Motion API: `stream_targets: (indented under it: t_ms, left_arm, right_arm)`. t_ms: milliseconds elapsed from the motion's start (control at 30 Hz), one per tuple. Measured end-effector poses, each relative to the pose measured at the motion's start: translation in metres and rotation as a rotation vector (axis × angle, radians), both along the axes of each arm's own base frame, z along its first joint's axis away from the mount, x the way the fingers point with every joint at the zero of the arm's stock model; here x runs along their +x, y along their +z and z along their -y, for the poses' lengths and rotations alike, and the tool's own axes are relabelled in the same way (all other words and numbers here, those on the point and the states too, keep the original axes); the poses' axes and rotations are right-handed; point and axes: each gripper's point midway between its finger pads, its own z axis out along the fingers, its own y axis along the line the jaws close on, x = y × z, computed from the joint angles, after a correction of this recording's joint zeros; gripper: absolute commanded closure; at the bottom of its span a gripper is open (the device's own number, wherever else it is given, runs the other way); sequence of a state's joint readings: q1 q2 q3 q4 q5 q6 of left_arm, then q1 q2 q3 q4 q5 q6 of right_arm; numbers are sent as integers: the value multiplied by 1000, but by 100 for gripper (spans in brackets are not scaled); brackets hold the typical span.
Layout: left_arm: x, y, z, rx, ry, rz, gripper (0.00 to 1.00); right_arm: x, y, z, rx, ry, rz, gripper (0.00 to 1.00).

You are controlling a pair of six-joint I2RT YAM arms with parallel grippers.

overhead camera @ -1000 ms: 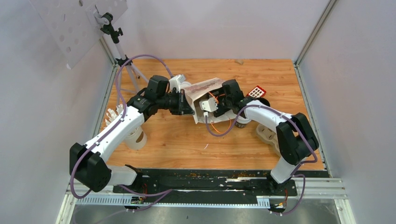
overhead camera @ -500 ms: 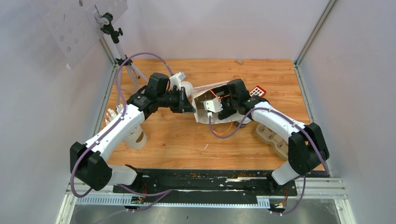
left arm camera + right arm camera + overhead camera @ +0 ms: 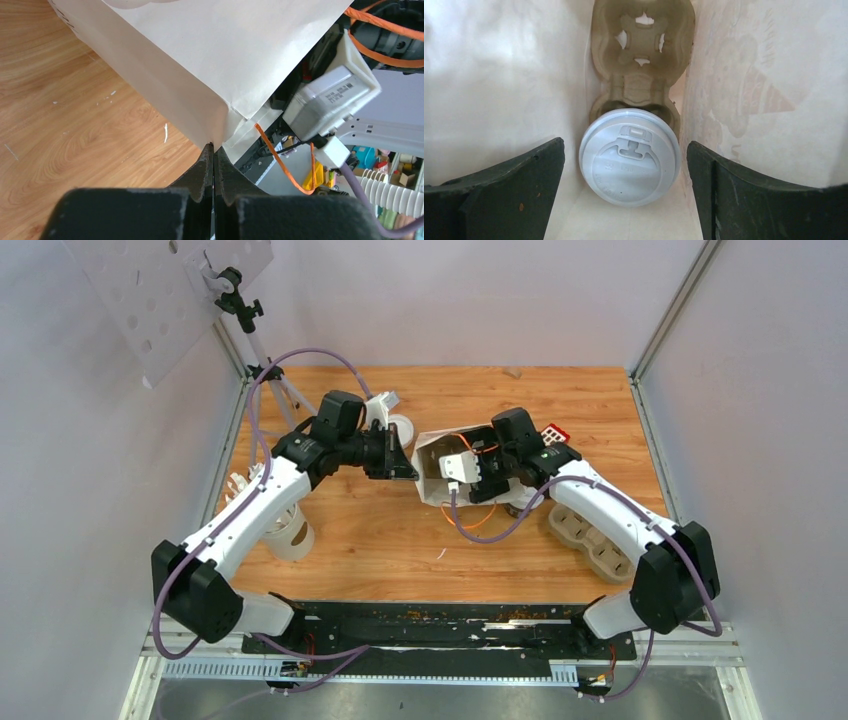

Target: Pack the takeout coffee

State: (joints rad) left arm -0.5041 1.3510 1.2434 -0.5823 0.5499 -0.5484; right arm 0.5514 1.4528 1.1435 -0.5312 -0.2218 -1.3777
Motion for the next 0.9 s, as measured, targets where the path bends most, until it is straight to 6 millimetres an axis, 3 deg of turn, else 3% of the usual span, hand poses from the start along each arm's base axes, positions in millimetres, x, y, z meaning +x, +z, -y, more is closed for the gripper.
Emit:
stream_targets:
  t_ms: [300,900]
  left_arm:
    - [1,3,1,10,8,-30,100]
    - [-3,7,-10,61,61,-79,100]
  right_arm:
    - [-28,16,-12,79,27,-96,21]
    - [-82,58,-39,268,30,-318,20]
